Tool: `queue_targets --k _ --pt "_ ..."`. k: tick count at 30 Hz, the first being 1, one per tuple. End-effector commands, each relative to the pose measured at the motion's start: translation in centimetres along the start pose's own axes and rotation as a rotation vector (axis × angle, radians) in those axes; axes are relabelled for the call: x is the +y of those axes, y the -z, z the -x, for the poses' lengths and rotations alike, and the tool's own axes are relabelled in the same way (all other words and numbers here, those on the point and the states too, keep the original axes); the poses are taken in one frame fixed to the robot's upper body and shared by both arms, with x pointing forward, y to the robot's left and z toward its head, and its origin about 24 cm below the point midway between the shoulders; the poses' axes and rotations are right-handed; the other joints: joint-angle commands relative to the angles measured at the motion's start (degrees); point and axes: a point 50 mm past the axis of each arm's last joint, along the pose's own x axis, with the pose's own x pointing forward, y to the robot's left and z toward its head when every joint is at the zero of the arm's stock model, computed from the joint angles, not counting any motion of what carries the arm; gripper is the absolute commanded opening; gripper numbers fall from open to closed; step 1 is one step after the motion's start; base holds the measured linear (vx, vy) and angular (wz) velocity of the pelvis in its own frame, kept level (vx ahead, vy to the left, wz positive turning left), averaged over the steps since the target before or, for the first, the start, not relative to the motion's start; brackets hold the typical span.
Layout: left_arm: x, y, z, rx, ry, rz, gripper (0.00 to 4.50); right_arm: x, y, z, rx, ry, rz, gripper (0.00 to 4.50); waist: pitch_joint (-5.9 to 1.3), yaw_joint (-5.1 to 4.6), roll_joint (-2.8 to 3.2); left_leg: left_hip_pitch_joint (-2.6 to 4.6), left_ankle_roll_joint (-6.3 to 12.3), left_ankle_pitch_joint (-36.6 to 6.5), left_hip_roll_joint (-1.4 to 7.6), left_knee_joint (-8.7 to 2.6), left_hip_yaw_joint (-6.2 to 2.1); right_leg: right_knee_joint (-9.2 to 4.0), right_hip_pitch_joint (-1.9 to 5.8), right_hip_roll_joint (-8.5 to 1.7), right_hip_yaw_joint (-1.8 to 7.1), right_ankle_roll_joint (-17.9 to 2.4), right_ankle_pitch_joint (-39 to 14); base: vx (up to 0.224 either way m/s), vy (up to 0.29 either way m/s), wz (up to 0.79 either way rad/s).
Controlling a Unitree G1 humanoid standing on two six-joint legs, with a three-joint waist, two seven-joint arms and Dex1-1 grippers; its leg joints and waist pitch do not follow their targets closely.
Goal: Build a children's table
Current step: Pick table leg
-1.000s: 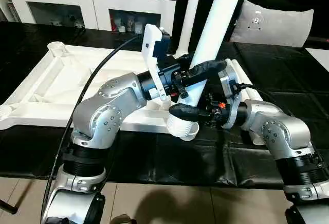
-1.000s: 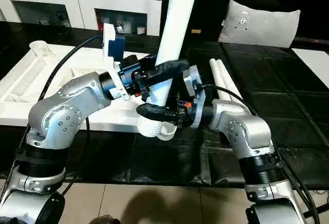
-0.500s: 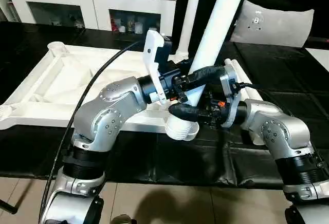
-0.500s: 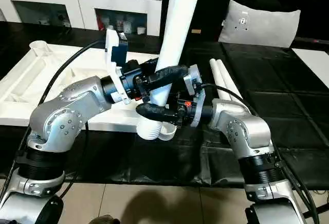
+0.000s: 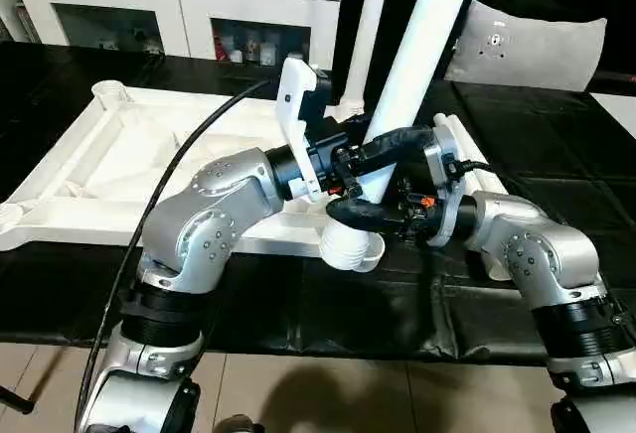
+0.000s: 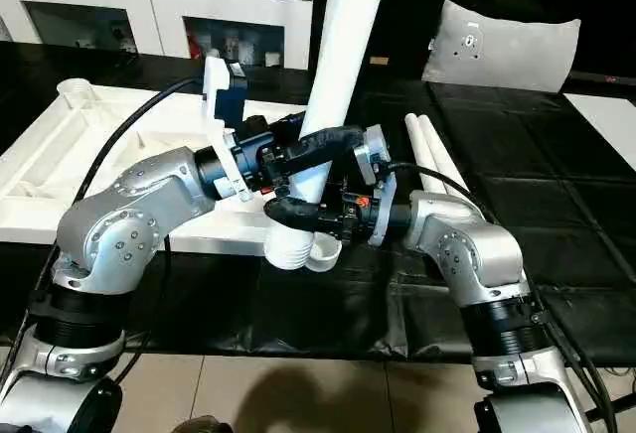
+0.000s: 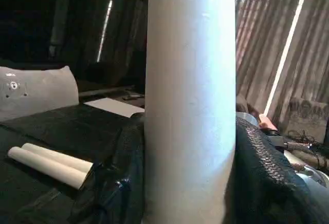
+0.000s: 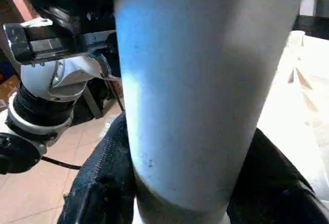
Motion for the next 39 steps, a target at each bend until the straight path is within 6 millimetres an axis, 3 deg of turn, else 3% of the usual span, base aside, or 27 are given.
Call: queue_targets --k 1,7,14,22,23,26,27,33,39 --pt "-0.33 -0.77 -0.36 -0.016 0.015 -0.034 1.84 -0.14 0.14 0.32 0.013 0.027 0.001 2.31 -3.86 0.08 0.02 1.78 -0.92 -9.7 3.43 -3.77 -1.77 -4.2 2.09 -4.88 2.45 -10.85 -8.77 0.0 0.0 0.0" --pt "-0.27 -0.8 -0.35 -0.018 0.012 -0.035 1.84 -0.15 0.16 0.36 0.016 0.026 -0.003 2.31 -3.88 0.07 0.04 1.77 -0.98 -9.64 3.43 -3.77 -1.77 -4.19 2.1 -4.88 2.45 -10.94 -8.44 0.0 0.0 0.0" --pt "-0.22 -0.77 -0.36 -0.017 0.012 -0.035 1.84 -0.29 0.08 0.42 0.008 0.037 -0.024 3.01 -3.85 0.1 0.05 1.8 -1.12 -9.94 3.44 -3.8 -1.78 -4.29 2.1 -4.97 2.46 -10.82 -9.18 0.0 0.0 0.0" --pt "-0.2 -0.75 -0.35 -0.016 0.015 -0.034 1.84 -0.24 0.07 0.41 0.005 0.029 -0.025 3.04 -3.86 0.1 0.01 1.76 -1.11 -9.92 3.41 -3.79 -1.78 -4.25 2.15 -4.96 2.47 -10.77 -9.1 0.0 0.0 0.0" --pt "-0.21 -0.75 -0.35 -0.015 0.016 -0.034 1.84 -0.22 0.05 0.41 0.003 0.026 -0.03 2.77 -3.87 0.1 0.03 1.76 -1.12 -9.83 3.42 -3.8 -1.79 -4.25 2.14 -4.97 2.47 -10.72 -9.12 0.0 0.0 0.0" --pt "-0.21 -0.75 -0.36 -0.015 0.017 -0.034 1.84 -0.19 0.08 0.41 0.003 0.022 -0.037 2.71 -3.86 0.09 0.02 1.77 -1.16 -9.9 3.44 -3.8 -1.79 -4.25 2.12 -4.95 2.47 -10.69 -9.14 0.0 0.0 0.0" --pt "-0.2 -0.76 -0.37 -0.016 0.016 -0.034 1.84 -0.19 0.13 0.41 0.005 0.02 -0.044 2.51 -3.83 0.02 -0.32 1.76 -1.05 -10.0 3.42 -3.8 -1.74 -4.33 2.14 -4.92 2.48 -10.64 -9.45 0.0 0.0 0.0" --pt "-0.16 -0.77 -0.42 -0.022 0.011 -0.031 1.84 -0.51 0.23 0.37 0.012 0.046 -0.041 1.98 -3.89 0.09 -0.15 1.78 -0.91 -9.25 3.45 -3.73 -1.75 -4.23 2.08 -5.0 2.48 -10.6 -9.12 0.0 0.0 0.0" --pt "-0.25 -0.79 -0.61 -0.03 0.012 -0.011 1.84 -0.71 0.37 0.17 0.017 0.095 -0.03 1.88 -3.9 0.03 -0.04 1.78 -1.05 -9.36 3.42 -3.75 -1.75 -4.21 2.08 -4.96 2.47 -10.64 -8.93 0.0 0.0 0.0"
